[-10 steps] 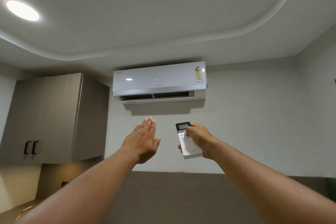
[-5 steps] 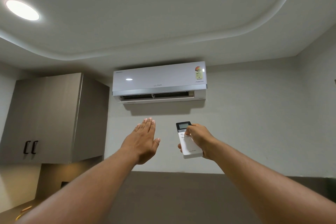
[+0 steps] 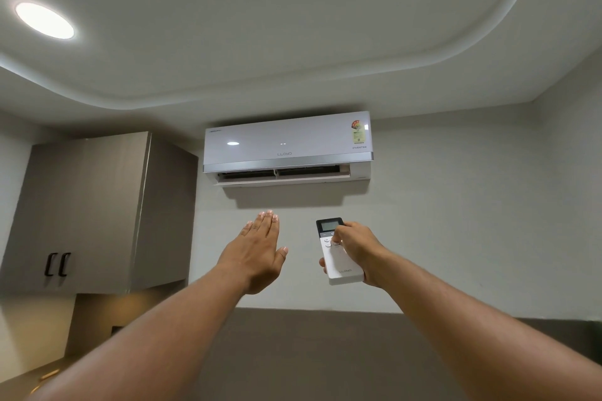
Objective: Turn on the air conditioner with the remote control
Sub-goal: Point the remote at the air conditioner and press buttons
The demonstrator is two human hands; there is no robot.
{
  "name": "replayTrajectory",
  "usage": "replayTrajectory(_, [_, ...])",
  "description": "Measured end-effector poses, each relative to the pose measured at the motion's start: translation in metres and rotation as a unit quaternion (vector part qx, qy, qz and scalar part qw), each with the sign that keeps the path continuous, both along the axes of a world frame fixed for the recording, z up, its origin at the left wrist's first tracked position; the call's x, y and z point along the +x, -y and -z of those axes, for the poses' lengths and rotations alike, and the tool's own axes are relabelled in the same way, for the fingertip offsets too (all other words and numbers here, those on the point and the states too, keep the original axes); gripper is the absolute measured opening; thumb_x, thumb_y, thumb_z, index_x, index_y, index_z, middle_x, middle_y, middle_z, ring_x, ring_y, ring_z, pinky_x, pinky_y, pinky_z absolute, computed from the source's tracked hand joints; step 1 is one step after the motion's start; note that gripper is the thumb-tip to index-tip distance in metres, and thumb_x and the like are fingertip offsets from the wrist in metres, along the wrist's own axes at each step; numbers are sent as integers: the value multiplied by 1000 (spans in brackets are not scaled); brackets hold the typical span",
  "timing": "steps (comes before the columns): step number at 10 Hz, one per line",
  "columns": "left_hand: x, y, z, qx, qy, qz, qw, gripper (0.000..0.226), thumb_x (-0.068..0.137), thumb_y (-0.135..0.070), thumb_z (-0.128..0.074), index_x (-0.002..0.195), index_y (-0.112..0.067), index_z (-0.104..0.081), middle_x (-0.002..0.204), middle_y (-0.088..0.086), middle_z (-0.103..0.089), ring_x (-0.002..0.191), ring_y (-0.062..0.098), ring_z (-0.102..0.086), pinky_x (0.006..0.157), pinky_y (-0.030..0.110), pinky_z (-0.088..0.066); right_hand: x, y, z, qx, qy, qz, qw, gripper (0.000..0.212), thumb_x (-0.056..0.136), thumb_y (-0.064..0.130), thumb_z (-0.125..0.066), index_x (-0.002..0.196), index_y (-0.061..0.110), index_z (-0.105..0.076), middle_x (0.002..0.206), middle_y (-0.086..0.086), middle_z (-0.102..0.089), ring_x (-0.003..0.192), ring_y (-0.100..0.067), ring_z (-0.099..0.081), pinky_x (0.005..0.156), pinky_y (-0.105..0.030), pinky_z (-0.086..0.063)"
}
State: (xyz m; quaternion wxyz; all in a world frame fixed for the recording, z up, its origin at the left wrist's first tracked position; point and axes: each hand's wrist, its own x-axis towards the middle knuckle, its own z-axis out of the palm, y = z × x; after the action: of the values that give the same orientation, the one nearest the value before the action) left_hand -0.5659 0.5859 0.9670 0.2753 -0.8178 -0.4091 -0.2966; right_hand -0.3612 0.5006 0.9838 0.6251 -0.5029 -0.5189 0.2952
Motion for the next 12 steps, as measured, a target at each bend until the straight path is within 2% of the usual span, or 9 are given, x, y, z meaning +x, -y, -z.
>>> replayTrajectory(5, [-7,-4,-1,8,2,-2,1000,69,100,-49,-16,153,-12,7,163,7,11,149,20,9,118,34,2,-4,0,-2,0,-3,3,1000,20,83,5,-43,99,14,-50,83,-22,-68,63,-38,-74,65,-47,-61])
replayTrajectory(8, [-10,-1,-1,7,1,-5,1000,69,100,-48,-16,153,-12,8,163,8,12,149,20,9,120,36,2,-6,-2,-1,-2,7,5,1000,31,84,5,-44,112,15,-51,94,-22,-68,69,-40,-75,76,-58,-61])
replayTrajectory(10, [-9,-1,0,7,0,-5,1000,69,100,-48,-16,153,-12,8,163,7,12,149,20,10,119,35,2,-7,1,1,-5,-5,8,1000,27,83,6,-43,108,12,-50,86,-23,-69,63,-38,-73,69,-49,-61])
replayTrajectory(12, [-9,-1,0,9,0,-5,1000,69,100,-48,-15,153,-12,8,163,7,12,149,20,10,119,35,3,-6,2,0,-3,-8,12,1000,22,84,6,-43,104,13,-50,86,-23,-68,66,-39,-74,71,-53,-61])
